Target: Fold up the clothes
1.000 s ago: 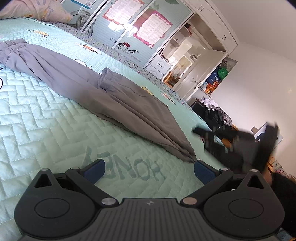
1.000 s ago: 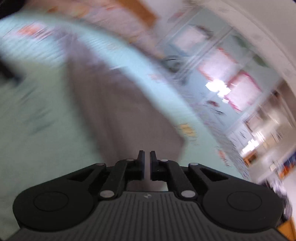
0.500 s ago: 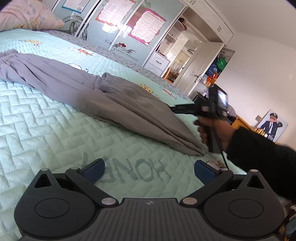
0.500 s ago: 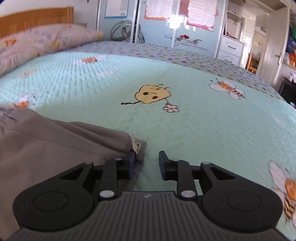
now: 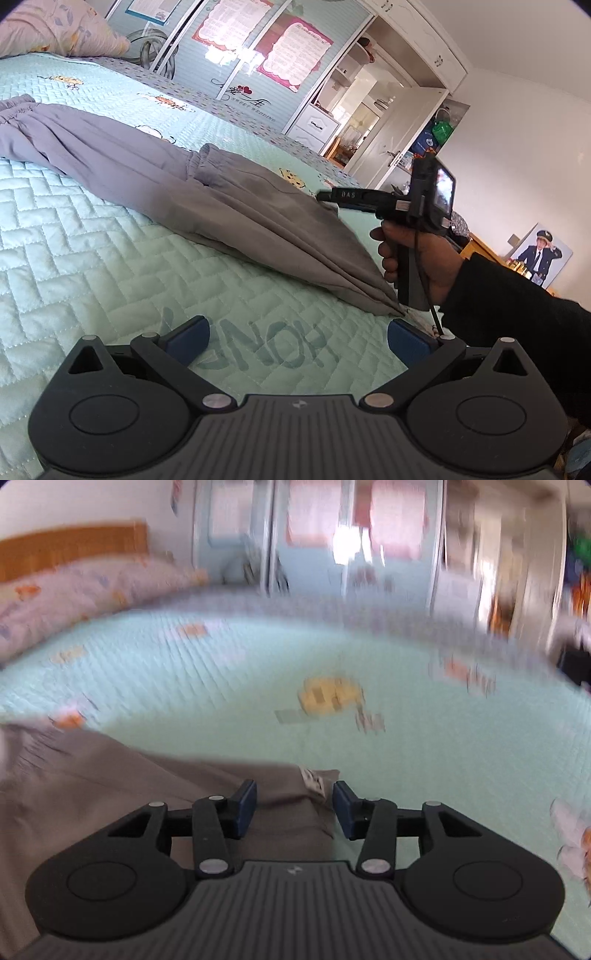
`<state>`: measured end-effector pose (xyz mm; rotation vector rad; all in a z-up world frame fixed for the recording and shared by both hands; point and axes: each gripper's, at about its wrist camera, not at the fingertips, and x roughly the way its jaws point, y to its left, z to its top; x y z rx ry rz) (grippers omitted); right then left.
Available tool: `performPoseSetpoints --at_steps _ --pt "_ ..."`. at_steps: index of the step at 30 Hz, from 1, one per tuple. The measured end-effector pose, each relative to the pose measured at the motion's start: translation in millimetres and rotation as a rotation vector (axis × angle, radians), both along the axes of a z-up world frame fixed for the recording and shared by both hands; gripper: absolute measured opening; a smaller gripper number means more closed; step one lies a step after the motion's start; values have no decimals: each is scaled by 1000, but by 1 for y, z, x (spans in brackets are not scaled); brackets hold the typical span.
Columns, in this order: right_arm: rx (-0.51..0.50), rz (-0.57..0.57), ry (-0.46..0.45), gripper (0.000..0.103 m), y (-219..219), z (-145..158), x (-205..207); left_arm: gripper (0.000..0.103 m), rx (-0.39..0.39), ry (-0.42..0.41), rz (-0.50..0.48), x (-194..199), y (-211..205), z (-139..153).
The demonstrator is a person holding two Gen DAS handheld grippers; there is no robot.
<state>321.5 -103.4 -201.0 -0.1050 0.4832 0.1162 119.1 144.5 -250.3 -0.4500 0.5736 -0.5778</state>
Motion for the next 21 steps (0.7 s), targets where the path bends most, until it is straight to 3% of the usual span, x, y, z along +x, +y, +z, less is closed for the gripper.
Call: performPoseSetpoints --at_steps 3,5,8,9,13,16,21 --pt "-17 127 98 53 39 -9 3 102 -17 6 10 1 2 1" --pt "-64 121 102 48 62 -13 -4 102 -22 2 23 -1 5 2" --pt "55 228 73 52 82 -7 -39 102 -52 0 64 -1 15 4" --pt "57 257 82 51 88 -8 -51 102 -83 8 90 0 22 4" --pt "29 233 -36 54 83 2 -114 102 -228 62 274 13 62 5" --pt "11 181 -93 64 60 6 -150 102 -352 96 412 35 95 4" --pt "-23 65 -30 67 18 -10 -173 102 -556 166 639 75 143 -11"
